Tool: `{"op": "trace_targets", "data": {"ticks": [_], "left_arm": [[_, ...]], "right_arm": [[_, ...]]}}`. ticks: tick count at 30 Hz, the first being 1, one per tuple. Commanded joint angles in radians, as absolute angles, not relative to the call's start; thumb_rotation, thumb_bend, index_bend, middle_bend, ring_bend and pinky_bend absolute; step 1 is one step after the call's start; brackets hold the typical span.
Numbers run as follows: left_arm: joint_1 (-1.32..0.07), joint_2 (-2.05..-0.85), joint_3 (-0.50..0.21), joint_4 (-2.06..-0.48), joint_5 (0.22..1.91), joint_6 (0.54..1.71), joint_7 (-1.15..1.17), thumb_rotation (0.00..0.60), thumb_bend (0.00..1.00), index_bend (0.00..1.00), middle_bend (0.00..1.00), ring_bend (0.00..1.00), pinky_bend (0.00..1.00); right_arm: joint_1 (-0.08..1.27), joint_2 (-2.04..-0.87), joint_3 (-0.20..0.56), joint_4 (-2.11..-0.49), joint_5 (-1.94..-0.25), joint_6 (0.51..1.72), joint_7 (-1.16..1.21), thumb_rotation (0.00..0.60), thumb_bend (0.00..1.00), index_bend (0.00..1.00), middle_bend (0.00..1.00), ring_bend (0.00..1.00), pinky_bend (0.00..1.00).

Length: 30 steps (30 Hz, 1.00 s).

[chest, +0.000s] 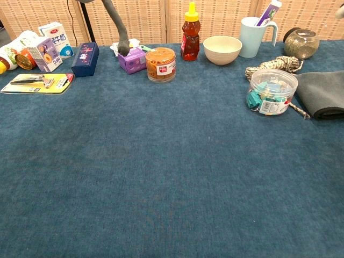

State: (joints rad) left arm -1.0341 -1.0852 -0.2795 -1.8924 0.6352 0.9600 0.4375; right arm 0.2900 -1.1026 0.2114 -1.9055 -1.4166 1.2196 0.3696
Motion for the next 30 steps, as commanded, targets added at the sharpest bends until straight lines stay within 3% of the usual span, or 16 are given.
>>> {"op": "trace_targets", "data": {"ticks": [1, 7, 16, 24, 30], "left_arm": [[-1.085, -1.126, -0.285, -1.889, 0.591, 0.993, 0.503, 0.600, 0.46, 0.74, 0.23, 0.18, 0.03], [-1.135, -1.177, -0.295, -1.886, 0.548, 1.045, 0.570, 0.600, 0.46, 0.74, 0.23, 0.18, 0.02], [-1.209, -1.250, -0.329, -1.863, 0.445, 1.097, 0.635, 0.600, 0.46, 0.74, 0.23, 0.18, 0.02], [-1.245, -1.295, -0.350, -1.848, 0.404, 1.131, 0.663, 0.600, 0.46, 0.74, 0.23, 0.18, 0.03], [-1.280, -1.329, -0.378, -1.828, 0.359, 1.152, 0.685, 0.600, 0.46, 0.74, 0.23, 0.18, 0.03]], "right_arm": [[0.335, -1.141, 0.233, -1.913, -1.369, 1.169, 0.391, 0.600, 0.36, 0.32, 0.16, 0.08, 0.00], [0.372, -1.183, 0.254, -1.918, -1.305, 1.130, 0.416, 0.600, 0.36, 0.38, 0.19, 0.11, 0.00], [0.428, -1.221, 0.274, -1.937, -1.187, 1.061, 0.374, 0.600, 0.35, 0.36, 0.19, 0.11, 0.00], [0.460, -1.256, 0.295, -1.938, -1.084, 1.043, 0.336, 0.600, 0.35, 0.37, 0.09, 0.00, 0.00], [0.484, -1.296, 0.316, -1.927, -1.000, 1.049, 0.299, 0.600, 0.35, 0.39, 0.04, 0.00, 0.00]]}}
